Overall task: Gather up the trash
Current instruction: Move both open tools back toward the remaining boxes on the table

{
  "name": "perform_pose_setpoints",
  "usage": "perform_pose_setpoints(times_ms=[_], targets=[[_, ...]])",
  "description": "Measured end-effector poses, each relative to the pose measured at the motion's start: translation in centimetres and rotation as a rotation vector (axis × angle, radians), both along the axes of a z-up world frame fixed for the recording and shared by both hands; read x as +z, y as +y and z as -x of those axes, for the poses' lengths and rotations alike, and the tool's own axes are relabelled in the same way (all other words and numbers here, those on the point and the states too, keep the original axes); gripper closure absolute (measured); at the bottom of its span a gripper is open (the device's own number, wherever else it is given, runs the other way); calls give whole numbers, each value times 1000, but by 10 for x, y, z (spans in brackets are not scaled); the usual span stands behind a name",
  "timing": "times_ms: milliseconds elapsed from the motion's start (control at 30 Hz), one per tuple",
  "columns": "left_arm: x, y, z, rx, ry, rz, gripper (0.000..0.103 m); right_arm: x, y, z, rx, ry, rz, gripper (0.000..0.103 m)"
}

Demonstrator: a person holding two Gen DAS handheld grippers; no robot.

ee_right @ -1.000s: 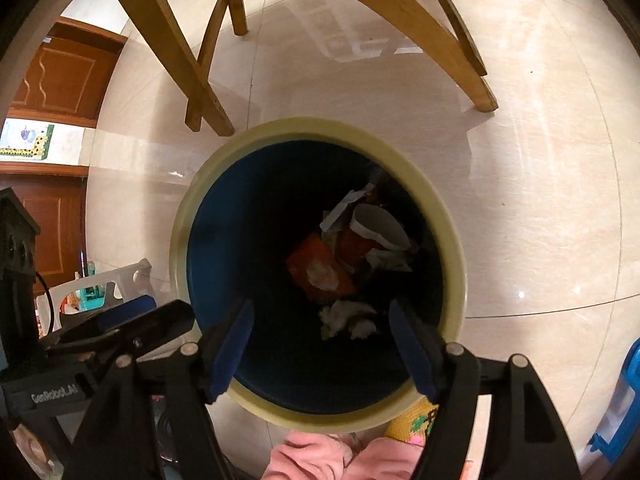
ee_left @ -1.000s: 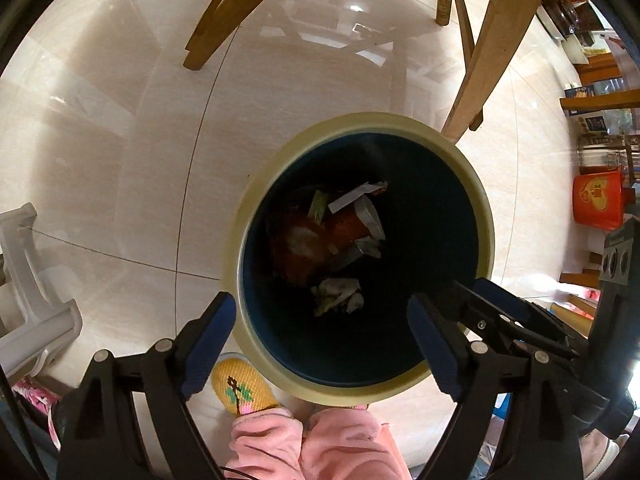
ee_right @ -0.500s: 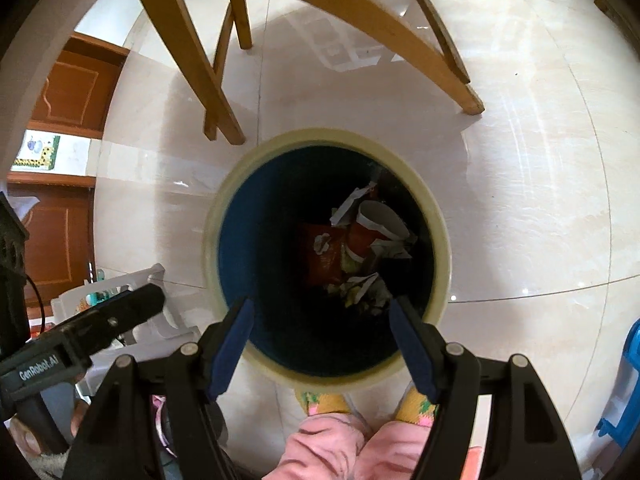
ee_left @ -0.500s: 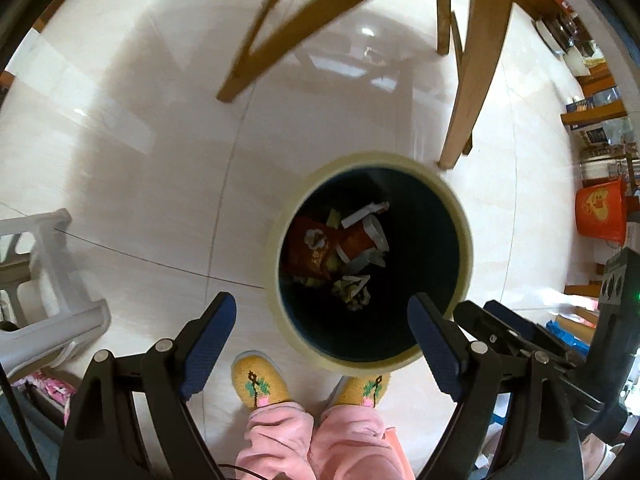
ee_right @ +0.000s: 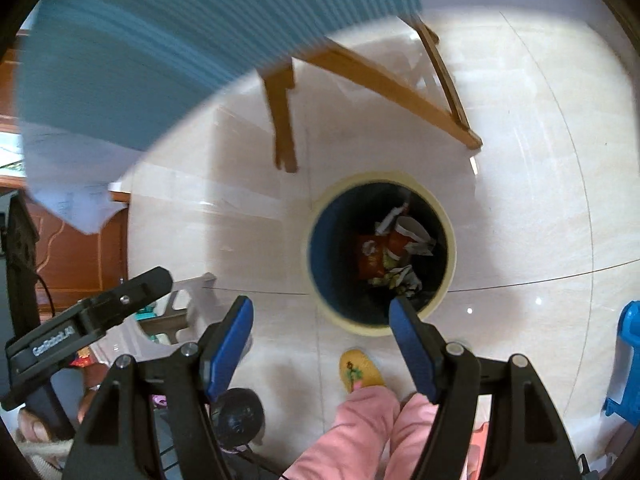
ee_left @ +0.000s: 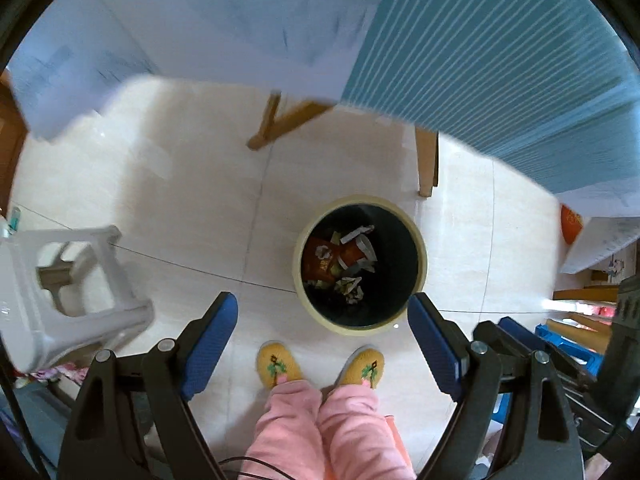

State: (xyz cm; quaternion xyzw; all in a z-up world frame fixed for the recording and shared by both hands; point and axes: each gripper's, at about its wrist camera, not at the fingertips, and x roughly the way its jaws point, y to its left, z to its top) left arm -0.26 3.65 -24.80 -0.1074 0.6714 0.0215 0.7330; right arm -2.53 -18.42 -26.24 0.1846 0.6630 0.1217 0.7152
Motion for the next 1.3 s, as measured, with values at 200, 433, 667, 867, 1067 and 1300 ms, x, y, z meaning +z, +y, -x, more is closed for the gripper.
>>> perform_pose_setpoints(times_ms=[200, 433, 667, 867, 1067, 1300], targets=[[88, 8, 9, -58, -89, -20, 18, 92, 9, 4, -1, -84, -17, 32], [179, 11, 17, -121, -174, 9, 19, 189, 22, 2, 0, -192, -11, 32], [257, 7, 12, -227, -301, -10, 19, 265, 30, -4, 11, -324, 16, 32], [297, 2, -2, -265, -391, -27, 19, 311, 30, -11, -2, -436, 57, 32], [311, -1, -24, -281, -433, -38, 19, 330, 29, -23, -4, -473, 106, 32], [309, 2, -65, -251, -424, -30, 19, 334, 19, -50, -13, -481, 155, 32]])
